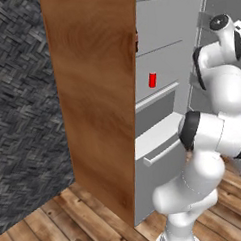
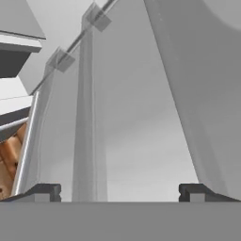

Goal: Open the fridge, grab two sodas, and place both sodas inside the bowl with ice on the dining counter.

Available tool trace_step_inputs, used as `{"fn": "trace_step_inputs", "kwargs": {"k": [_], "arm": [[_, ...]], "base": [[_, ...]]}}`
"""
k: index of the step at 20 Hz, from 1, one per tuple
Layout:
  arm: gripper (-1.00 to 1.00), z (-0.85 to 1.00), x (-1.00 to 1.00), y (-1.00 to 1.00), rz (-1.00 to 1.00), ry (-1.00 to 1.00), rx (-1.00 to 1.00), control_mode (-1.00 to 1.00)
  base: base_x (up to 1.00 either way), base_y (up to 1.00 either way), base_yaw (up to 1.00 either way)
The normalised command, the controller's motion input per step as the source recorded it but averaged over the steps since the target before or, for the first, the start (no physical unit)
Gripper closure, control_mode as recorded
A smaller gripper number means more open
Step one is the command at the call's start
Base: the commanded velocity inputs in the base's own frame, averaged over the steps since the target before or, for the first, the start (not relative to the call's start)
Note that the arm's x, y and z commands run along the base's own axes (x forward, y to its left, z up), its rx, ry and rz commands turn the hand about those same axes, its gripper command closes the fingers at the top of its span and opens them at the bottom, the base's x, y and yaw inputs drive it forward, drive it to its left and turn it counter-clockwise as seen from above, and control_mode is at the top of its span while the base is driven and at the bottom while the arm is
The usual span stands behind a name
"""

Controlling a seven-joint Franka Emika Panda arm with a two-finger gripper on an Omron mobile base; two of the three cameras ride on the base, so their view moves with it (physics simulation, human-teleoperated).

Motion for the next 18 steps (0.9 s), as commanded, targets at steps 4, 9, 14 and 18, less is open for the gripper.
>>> {"fn": "trace_step_inputs", "kwargs": {"k": [4, 9, 14, 18], "arm": [[-1.0, 0.0, 0.13, -1.0, 0.08, 0.0, 0.02, -1.0], [-1.0, 0.0, 0.04, -0.64, 0.07, 0.0, 0.0, -1.0], [-1.0, 0.16, -0.06, -0.09, 0.02, -0.01, 0.0, -1.0], [-1.0, 0.17, -0.15, 0.57, 0.01, 0.0, 0.0, -1.0]], "base": [[0.0, 0.0, 0.0], [0.0, 0.0, 0.0], [0.0, 0.0, 0.0], [0.0, 0.0, 0.0]]}}
